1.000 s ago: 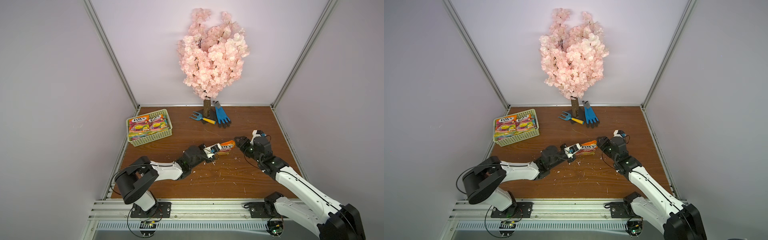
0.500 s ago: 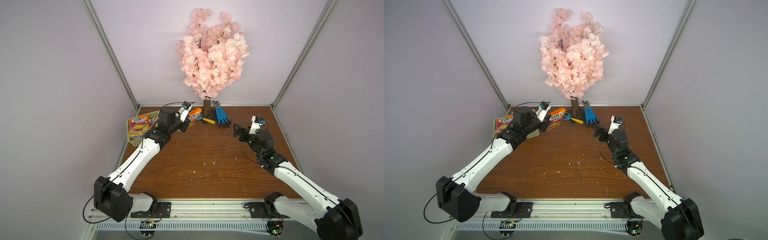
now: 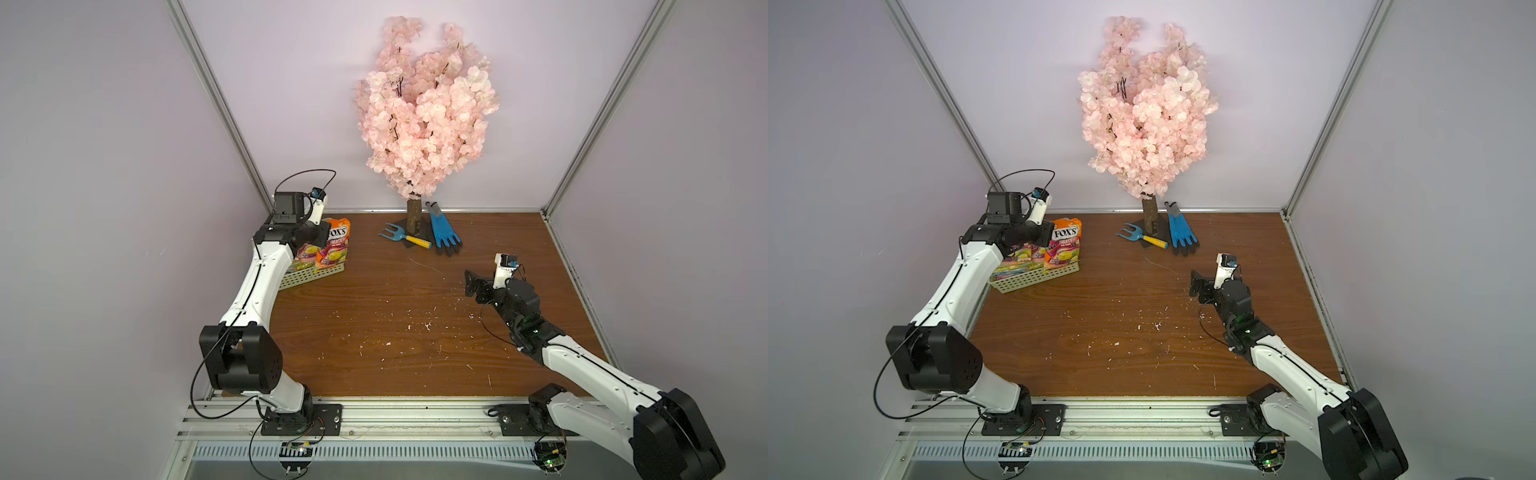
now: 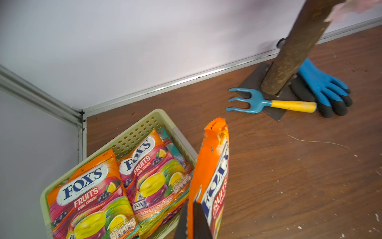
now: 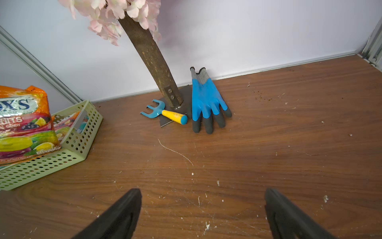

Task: Put the candies in the basket
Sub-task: Place the candy in the basket.

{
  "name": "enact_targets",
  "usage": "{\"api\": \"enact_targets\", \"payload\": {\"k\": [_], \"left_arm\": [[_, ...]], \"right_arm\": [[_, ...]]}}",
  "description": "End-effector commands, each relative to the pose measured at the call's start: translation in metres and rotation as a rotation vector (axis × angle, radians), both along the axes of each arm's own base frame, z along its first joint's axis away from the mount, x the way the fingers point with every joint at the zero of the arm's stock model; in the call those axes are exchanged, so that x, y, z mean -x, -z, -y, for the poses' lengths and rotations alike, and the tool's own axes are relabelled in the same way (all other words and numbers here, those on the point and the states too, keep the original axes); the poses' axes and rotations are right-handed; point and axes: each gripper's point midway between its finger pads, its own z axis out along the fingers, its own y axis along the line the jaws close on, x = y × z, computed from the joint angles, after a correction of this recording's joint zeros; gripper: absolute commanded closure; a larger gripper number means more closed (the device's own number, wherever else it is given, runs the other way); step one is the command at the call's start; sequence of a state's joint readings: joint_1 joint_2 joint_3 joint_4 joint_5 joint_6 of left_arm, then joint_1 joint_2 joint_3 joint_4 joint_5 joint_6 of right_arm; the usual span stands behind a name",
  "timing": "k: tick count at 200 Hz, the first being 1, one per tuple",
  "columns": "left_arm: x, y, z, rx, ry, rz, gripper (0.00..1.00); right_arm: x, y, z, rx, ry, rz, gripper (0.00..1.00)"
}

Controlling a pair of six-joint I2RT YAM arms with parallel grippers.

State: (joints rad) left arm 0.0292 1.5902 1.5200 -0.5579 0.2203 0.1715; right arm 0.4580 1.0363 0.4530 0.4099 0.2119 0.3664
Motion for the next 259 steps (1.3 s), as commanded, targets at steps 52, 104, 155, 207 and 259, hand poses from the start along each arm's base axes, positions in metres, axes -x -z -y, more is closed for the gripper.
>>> {"api": "enact_targets", "payload": {"k": [52, 104, 155, 207, 259], "left_arm": [[-0.059, 0.047, -0.065, -0.067, -0.160, -0.097, 0.99], [-0.086, 0.086, -0.094, -0.137, -0.214, -0.158, 0.99], [-0.096, 0.107, -0.122, -0.219, -0.264, -0.191, 0.99], [-0.102, 0.109, -0.135, -0.270, -0.278, -0.177, 1.00], [-0.107, 0.107, -0.138, -0.284, -0.277, -0.164, 0.73]], "right_arm": [[0.001, -0.035, 0.002, -0.040, 0.006, 0.118, 0.01], [0.008, -0.047, 0.010, -0.049, 0.030, 0.164, 0.01], [0.007, -0.046, 0.009, -0.042, 0.027, 0.159, 0.01], [0.004, -0.042, 0.008, -0.033, 0.025, 0.145, 0.01], [0.003, -0.040, 0.007, -0.028, 0.026, 0.138, 0.01]]}}
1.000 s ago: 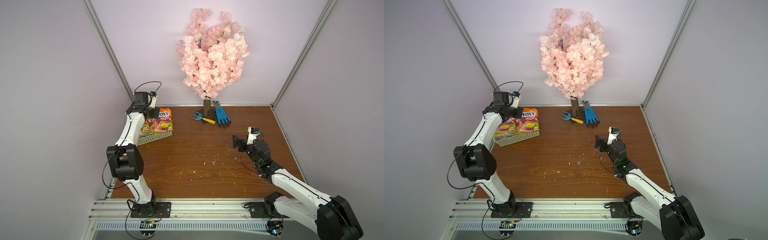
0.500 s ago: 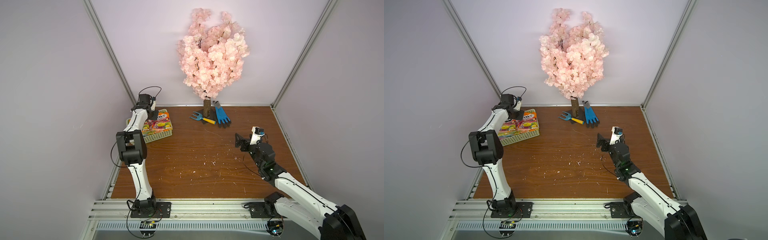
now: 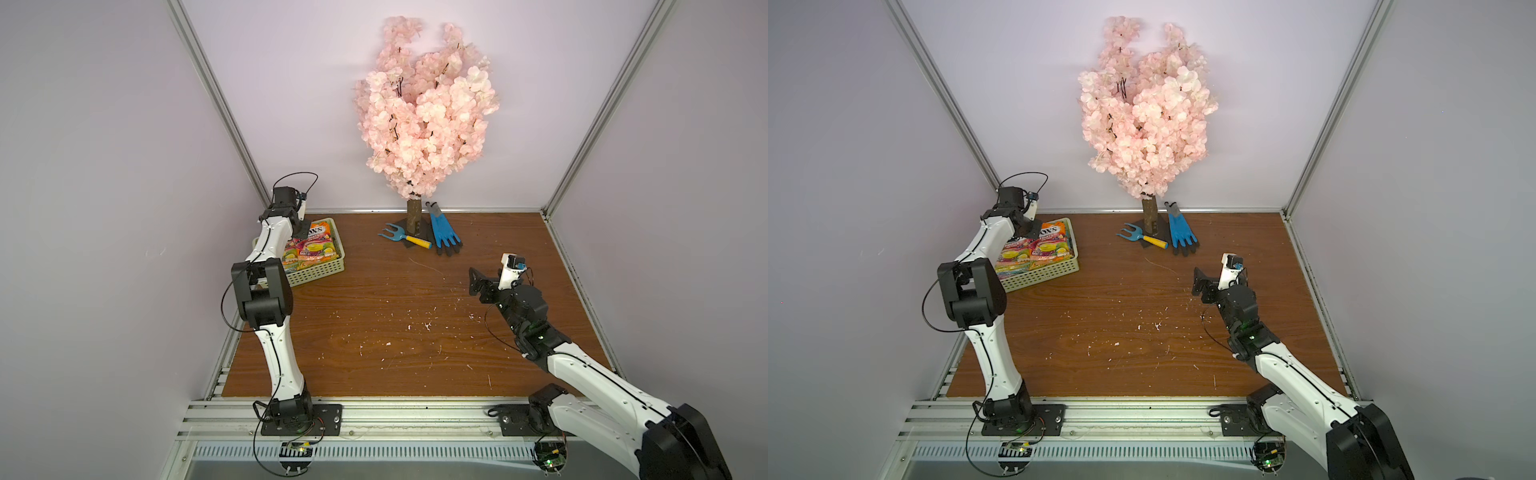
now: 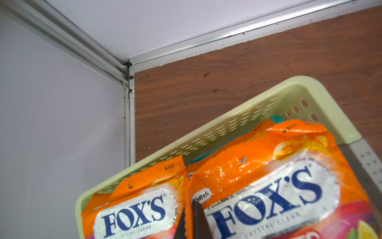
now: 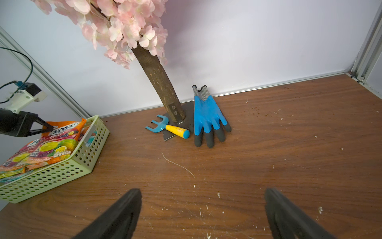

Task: Put the candies in the basket
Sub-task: Place the candy in the basket, then reset both arms

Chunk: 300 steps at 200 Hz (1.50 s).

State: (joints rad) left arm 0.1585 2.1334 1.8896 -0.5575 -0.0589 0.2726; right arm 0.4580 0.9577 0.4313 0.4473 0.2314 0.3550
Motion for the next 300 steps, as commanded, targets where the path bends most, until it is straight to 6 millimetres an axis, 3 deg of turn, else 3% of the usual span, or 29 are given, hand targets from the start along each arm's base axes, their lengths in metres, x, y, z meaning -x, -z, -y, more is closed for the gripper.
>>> {"api": "enact_targets", "payload": {"k": [1, 13, 33, 54, 77, 88, 100, 103, 114, 141, 167, 195, 218, 247, 257, 271, 300], "left_arm": [[-0.007, -0.009, -0.014, -0.036, -0.022, 0.029, 0.72], [-0.007, -0.015, -0.015, -0.034, -0.029, 0.044, 0.59], [-0.004, -0.035, -0.009, 0.008, -0.037, 0.091, 0.47], [0.004, -0.067, 0.005, 0.092, -0.032, 0.185, 0.33], [0.025, -0.091, 0.027, 0.187, 0.015, 0.276, 0.18], [0.038, -0.096, 0.037, 0.216, 0.046, 0.305, 0.00], [0.051, -0.107, 0.051, 0.246, 0.111, 0.349, 0.00], [0.057, -0.098, 0.056, 0.259, 0.124, 0.339, 0.00], [0.072, -0.101, 0.070, 0.297, 0.185, 0.385, 0.00], [0.109, -0.120, 0.097, 0.380, 0.281, 0.611, 0.00], [0.141, -0.114, 0.103, 0.388, 0.287, 0.734, 0.00], [0.173, -0.091, 0.108, 0.341, 0.288, 0.823, 0.00], [0.194, -0.067, 0.108, 0.272, 0.284, 0.855, 0.00], [0.195, -0.032, 0.102, 0.232, 0.228, 0.806, 0.00], [0.193, -0.023, 0.102, 0.232, 0.231, 0.788, 0.00], [0.188, -0.025, 0.105, 0.238, 0.254, 0.799, 0.00], [0.179, -0.026, 0.100, 0.260, 0.195, 0.805, 0.00]], "right_arm": [[-0.003, -0.015, 0.001, -0.001, 0.011, 0.049, 0.01], [-0.004, -0.013, 0.001, 0.001, 0.015, 0.045, 0.01], [-0.009, -0.006, 0.004, 0.026, 0.041, 0.028, 0.01], [-0.016, 0.000, 0.009, 0.074, 0.083, -0.001, 0.01], [-0.022, 0.001, 0.015, 0.120, 0.123, -0.021, 0.01], [-0.024, -0.001, 0.018, 0.141, 0.139, -0.018, 0.01], [-0.026, -0.003, 0.019, 0.185, 0.142, -0.002, 0.01], [-0.027, -0.004, 0.020, 0.200, 0.144, 0.002, 0.01], [-0.028, -0.008, 0.029, 0.228, 0.194, 0.019, 0.01], [-0.025, -0.014, 0.047, 0.266, 0.275, 0.063, 0.01], [-0.019, -0.014, 0.061, 0.350, 0.327, 0.104, 0.01], [-0.015, 0.002, 0.080, 0.507, 0.373, 0.111, 0.01], [-0.017, 0.017, 0.105, 0.530, 0.431, 0.077, 0.01], [-0.013, 0.043, 0.134, 0.485, 0.510, 0.005, 0.01], [-0.012, 0.050, 0.131, 0.487, 0.477, 0.003, 0.01], [-0.011, 0.056, 0.125, 0.514, 0.418, 0.021, 0.01], [-0.011, 0.064, 0.132, 0.490, 0.406, 0.042, 0.01]]}}
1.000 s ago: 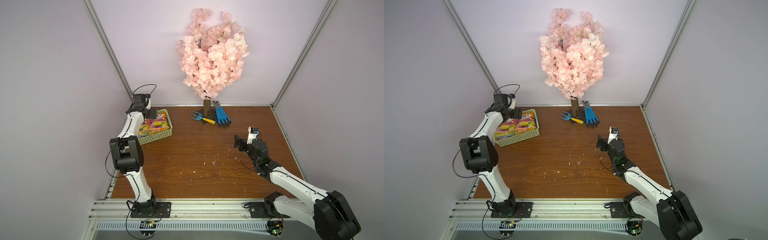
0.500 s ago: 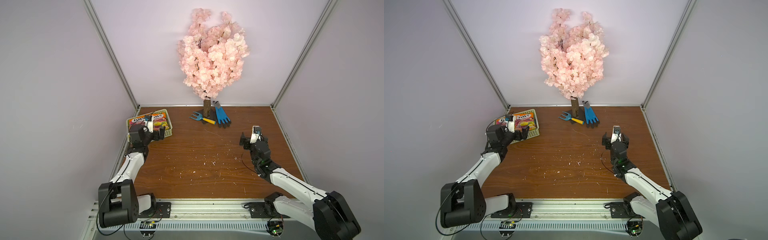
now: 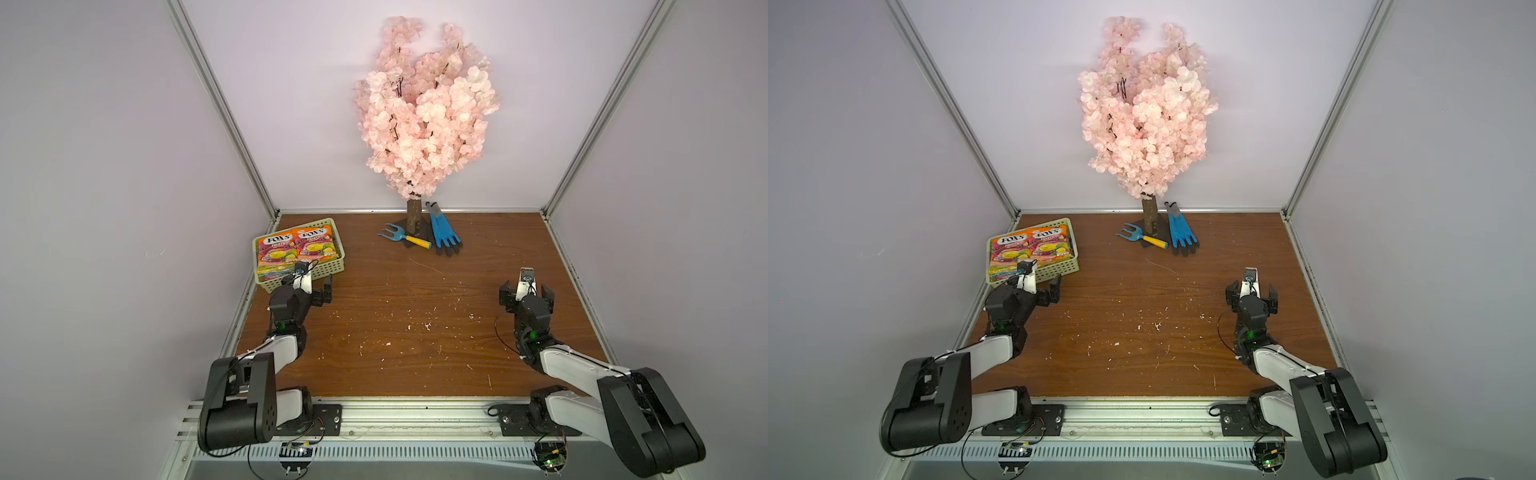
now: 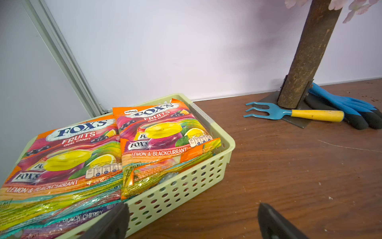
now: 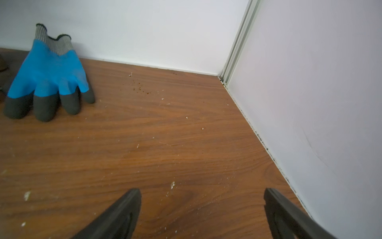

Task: Put the candies in the basket
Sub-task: Reset both arms

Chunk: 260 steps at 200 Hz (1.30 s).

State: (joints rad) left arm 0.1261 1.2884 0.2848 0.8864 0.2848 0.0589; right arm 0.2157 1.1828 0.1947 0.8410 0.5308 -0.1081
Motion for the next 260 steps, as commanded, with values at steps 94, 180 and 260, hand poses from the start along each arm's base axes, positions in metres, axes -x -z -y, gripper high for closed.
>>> {"api": "enact_targets", "payload": {"k": [94, 180, 260], "left_arm": [[-0.003, 0.008, 0.002, 0.000, -0.140, 0.077, 0.00], [-0.003, 0.019, -0.010, 0.017, -0.220, 0.092, 0.00], [-0.002, 0.019, -0.010, 0.012, -0.228, 0.092, 0.00]], "right_arm": [[-0.047, -0.001, -0.046, -0.099, -0.278, 0.018, 0.01], [-0.036, -0.003, -0.007, -0.164, -0.122, 0.198, 0.01], [-0.038, 0.003, -0.004, -0.184, -0.114, 0.152, 0.01]]}}
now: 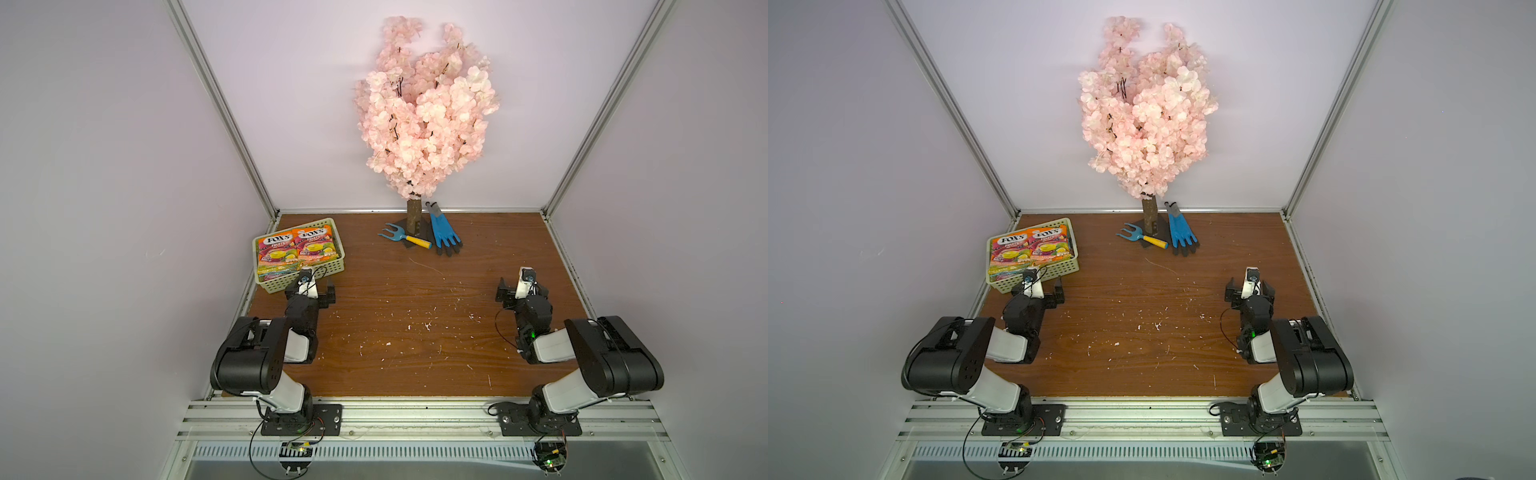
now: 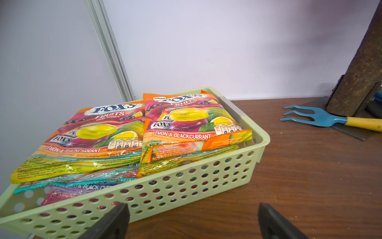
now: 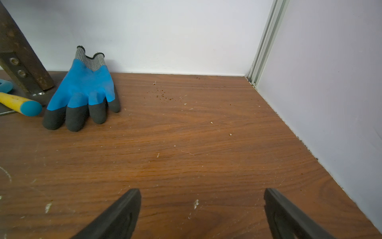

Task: Put the candies in the basket
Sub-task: Reset both arms

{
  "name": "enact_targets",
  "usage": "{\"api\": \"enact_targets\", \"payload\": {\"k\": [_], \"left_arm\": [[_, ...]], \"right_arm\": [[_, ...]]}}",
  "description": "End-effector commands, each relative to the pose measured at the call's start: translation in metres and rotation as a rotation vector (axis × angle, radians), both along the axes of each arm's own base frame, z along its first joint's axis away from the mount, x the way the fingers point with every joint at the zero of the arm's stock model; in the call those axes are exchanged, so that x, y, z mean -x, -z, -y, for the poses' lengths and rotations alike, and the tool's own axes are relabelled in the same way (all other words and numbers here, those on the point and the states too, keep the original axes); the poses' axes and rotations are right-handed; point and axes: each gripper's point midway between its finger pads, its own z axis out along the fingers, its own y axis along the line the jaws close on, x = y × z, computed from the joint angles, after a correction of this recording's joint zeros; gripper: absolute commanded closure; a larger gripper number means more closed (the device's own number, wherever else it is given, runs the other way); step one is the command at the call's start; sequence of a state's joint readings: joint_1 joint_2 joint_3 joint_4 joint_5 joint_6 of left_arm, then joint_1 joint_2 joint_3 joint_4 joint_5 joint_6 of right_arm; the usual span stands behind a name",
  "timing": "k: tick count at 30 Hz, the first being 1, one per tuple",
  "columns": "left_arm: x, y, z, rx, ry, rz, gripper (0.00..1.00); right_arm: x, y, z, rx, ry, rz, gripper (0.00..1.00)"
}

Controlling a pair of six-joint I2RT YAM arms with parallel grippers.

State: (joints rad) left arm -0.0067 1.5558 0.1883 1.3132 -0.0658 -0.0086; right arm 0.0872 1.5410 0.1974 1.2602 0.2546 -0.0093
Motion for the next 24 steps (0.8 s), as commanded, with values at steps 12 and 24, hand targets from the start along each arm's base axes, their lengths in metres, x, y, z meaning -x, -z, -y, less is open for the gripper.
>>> {"api": "enact_targets", "payload": {"k": [12, 24], "left_arm": [[-0.0020, -0.0092, 0.0016, 0.005, -0.002, 0.035, 0.00], [-0.0035, -0.0096, 0.0014, 0.012, 0.008, 0.036, 0.00]], "right_arm": [[-0.0051, -0.0196, 0.0018, -0.023, 0.012, 0.070, 0.01], [-0.0056, -0.0203, 0.0015, -0.023, 0.012, 0.072, 0.01]]}}
